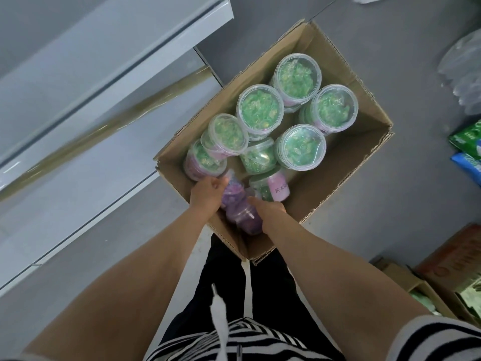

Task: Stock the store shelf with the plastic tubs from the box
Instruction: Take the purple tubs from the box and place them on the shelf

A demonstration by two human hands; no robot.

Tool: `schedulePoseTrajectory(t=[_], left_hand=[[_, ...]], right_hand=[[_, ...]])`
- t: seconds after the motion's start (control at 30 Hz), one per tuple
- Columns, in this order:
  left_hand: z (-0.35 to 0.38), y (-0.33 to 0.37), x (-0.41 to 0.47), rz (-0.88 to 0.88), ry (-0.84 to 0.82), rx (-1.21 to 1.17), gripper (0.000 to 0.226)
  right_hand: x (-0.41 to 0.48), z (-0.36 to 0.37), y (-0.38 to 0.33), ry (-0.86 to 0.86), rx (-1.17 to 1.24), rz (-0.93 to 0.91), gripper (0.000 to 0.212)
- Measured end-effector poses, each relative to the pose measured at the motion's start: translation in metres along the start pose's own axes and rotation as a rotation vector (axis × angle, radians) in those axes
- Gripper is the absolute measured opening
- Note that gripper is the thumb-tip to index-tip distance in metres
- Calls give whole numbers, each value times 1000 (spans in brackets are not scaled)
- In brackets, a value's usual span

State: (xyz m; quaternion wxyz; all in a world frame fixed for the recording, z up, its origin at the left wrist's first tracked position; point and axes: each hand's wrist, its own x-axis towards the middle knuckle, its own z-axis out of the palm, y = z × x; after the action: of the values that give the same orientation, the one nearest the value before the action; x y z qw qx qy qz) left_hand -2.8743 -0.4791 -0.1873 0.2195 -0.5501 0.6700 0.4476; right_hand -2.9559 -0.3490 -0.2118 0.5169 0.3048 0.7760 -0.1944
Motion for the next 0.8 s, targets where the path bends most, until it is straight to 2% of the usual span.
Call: schedulePoseTrajectory(t=[0.1, 0.23, 0.37, 0.5, 0.57, 0.7, 0.8], left_hand=[[-3, 1, -4, 20, 5, 24, 44], [-4, -5, 4, -59, -28, 12, 48], [-3, -3, 11, -355, -176, -480, 54], [2, 8, 10, -513, -285, -660, 55], [7, 12, 13, -562, -265, -765, 47], [20, 10, 23, -697, -203, -924, 57], [30, 6, 26, -749, -132, -985, 54]], right_hand=[[-4, -14, -3, 42, -8, -59, 93], [-14, -39, -5, 53, 59, -107, 67], [-24, -53, 0, 110, 165, -244, 33], [-33, -53, 5, 133, 327, -382, 32], [-35, -53, 4, 123, 393, -394, 32], [-35, -55, 4, 105, 449, -377, 32], [-32, -56, 5, 87, 490, -352, 32]])
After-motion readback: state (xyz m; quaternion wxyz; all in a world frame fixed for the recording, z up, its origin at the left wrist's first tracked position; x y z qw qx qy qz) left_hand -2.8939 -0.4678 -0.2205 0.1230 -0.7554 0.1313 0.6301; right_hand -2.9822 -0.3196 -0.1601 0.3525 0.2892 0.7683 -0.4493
